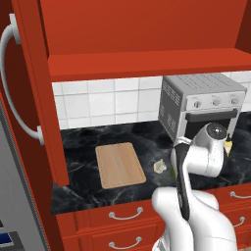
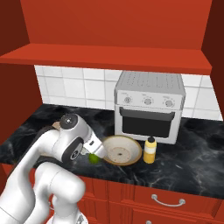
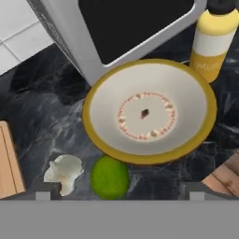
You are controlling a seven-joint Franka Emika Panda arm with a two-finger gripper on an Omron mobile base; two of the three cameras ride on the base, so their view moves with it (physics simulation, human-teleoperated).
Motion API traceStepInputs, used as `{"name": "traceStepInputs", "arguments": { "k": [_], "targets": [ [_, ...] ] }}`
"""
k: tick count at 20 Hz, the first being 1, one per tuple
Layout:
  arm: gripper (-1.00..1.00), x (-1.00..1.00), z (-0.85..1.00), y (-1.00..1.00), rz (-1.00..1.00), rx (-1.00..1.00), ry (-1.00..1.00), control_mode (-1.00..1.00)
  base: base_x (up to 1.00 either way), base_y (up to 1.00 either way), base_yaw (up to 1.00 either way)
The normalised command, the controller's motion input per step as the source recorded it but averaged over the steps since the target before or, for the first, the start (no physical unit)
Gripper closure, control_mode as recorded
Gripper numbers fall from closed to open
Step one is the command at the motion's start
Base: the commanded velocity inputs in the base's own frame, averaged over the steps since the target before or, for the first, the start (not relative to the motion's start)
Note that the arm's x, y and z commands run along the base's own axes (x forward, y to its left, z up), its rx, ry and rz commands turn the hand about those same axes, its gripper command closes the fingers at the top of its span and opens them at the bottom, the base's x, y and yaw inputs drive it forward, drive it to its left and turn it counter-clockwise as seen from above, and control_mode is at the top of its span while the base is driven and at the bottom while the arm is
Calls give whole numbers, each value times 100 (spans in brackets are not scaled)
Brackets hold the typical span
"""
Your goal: Open the cabinet. Place the bowl and condiment on the counter. Then place the lime and garlic on the cutting board.
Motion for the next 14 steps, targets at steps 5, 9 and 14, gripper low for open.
{"name": "traceStepInputs", "arguments": {
  "k": [5, 9, 14],
  "targets": [
    [-100, -2, -7, 19, 5, -6, 18, -100, 0, 0, 0],
    [-100, 0, -2, 12, 3, 0, 18, -100, 0, 0, 0],
    [-100, 0, -5, 8, 2, 3, 14, -100, 0, 0, 0]
  ]
}}
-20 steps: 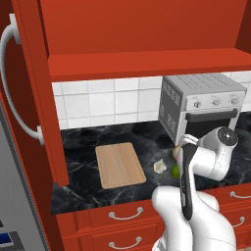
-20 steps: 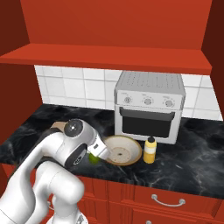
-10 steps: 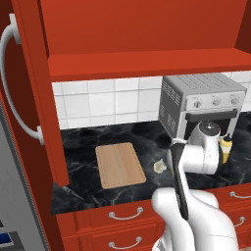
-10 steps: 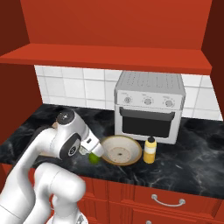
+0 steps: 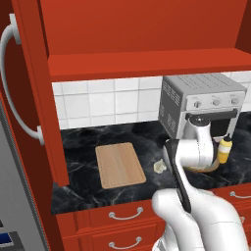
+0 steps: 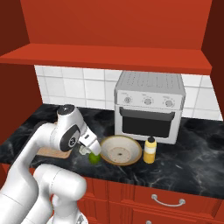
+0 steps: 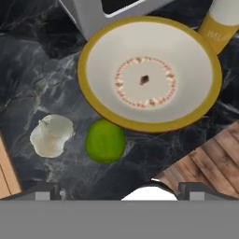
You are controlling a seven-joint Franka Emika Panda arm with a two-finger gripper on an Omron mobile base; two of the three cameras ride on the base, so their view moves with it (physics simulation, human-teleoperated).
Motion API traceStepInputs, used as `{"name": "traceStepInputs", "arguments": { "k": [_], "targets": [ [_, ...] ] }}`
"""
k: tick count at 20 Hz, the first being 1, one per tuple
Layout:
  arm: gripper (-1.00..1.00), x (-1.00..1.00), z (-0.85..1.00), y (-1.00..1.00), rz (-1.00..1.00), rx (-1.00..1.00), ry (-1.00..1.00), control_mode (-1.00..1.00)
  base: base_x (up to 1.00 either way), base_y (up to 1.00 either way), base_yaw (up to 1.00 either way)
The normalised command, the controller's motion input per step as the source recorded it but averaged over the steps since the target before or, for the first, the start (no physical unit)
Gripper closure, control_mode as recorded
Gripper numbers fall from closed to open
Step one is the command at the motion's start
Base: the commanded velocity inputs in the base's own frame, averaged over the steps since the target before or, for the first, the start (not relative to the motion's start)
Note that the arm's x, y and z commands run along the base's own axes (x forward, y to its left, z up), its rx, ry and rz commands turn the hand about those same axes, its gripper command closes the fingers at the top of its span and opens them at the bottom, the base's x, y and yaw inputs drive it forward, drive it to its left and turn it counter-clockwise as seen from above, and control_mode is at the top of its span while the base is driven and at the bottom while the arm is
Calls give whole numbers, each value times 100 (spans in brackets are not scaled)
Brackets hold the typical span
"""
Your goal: Open the cabinet. Place the bowl and condiment on the counter. Then place the lime and garlic on the cutting board.
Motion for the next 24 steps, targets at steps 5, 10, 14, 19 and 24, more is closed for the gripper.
{"name": "traceStepInputs", "arguments": {
  "k": [5, 10, 14, 19, 24],
  "targets": [
    [-100, 0, -1, 1, 0, 1, 2, -100, 0, 0, 0],
    [-100, -7, -19, 1, 0, -1, 0, -100, 0, 0, 0],
    [-100, -2, -23, 6, 0, -3, 0, -100, 0, 0, 0],
    [-100, 0, -23, 3, 0, -6, 1, -100, 0, 0, 0],
    [-100, 0, -29, 0, -2, -5, 1, -100, 0, 0, 0]
  ]
}}
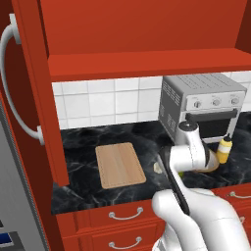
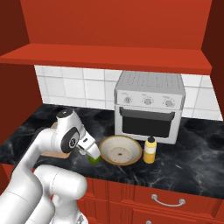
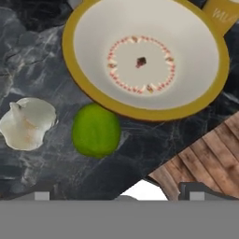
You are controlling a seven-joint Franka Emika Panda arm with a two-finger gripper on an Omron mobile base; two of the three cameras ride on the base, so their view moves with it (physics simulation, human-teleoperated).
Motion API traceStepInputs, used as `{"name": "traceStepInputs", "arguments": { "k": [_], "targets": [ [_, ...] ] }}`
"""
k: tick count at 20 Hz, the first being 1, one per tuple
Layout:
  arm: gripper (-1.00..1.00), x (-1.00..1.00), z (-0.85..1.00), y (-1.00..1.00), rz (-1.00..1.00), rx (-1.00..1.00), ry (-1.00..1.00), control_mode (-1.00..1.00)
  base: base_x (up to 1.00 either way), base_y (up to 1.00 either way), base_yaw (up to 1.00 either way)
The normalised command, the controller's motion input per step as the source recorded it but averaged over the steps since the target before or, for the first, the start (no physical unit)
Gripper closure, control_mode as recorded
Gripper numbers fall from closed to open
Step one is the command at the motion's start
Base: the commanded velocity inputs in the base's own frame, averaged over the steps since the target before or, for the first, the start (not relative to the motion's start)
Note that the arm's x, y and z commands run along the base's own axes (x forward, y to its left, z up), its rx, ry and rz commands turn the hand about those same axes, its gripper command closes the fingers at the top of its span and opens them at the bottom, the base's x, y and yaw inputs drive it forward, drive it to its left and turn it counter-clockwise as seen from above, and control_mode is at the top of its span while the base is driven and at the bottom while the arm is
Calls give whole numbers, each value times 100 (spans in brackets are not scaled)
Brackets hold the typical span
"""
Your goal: Open the cabinet. Place the bowl and condiment on the counter. Then place the lime and garlic on the cutting board.
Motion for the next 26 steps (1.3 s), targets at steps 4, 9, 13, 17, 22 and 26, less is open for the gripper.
{"name": "traceStepInputs", "arguments": {
  "k": [4, 9, 13, 17, 22, 26],
  "targets": [
    [-100, 11, -28, 0, -1, -3, 2, -100, 0, 0, 0],
    [-100, 27, -24, -4, 0, -1, 1, -100, 0, 0, 0],
    [-100, 24, -37, -1, 0, 0, 7, -100, 0, 0, 0],
    [-100, 18, -42, -4, 0, -2, 8, -100, 0, 0, 0],
    [-100, 6, -40, -9, -1, -2, 8, -100, 0, 0, 0],
    [-100, 3, -33, -10, -2, -1, 4, -100, 0, 0, 0]
  ]
}}
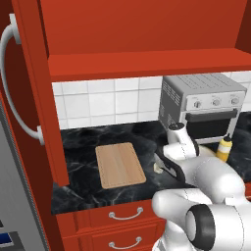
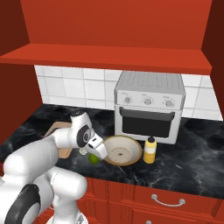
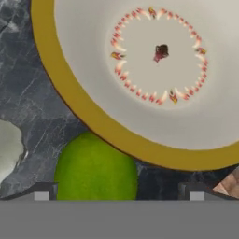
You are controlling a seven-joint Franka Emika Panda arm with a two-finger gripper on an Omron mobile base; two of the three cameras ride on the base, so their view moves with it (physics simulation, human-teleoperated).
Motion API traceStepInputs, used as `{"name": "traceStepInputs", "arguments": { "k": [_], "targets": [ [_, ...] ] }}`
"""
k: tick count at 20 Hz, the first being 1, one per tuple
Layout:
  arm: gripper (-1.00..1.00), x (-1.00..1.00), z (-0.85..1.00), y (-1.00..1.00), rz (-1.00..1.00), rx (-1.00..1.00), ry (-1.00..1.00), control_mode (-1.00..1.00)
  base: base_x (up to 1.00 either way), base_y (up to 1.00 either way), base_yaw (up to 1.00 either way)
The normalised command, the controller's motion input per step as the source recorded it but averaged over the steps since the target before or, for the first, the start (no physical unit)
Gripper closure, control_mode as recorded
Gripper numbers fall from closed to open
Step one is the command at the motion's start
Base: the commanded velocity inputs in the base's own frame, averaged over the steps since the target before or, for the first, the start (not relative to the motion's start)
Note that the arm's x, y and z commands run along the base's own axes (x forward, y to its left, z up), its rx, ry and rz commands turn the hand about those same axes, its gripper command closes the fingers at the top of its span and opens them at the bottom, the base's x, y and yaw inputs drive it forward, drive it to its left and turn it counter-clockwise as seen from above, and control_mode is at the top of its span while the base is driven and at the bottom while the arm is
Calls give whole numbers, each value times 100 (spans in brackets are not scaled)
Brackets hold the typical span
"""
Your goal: Open the cabinet. Place the bowl and condiment on the counter. Then place the lime and garlic on the cutting board.
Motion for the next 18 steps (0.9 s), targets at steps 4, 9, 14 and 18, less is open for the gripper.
{"name": "traceStepInputs", "arguments": {
  "k": [4, 9, 14, 18],
  "targets": [
    [-100, 12, -25, -4, -1, 0, 1, -100, 0, 0, 0],
    [-100, 7, -26, 0, -3, 0, 0, -100, 0, 0, 0],
    [-100, -10, -18, 0, -9, 0, 0, -100, 0, 0, 0],
    [-100, -2, 0, 0, 0, 0, -1, -100, 0, 0, 0]
  ]
}}
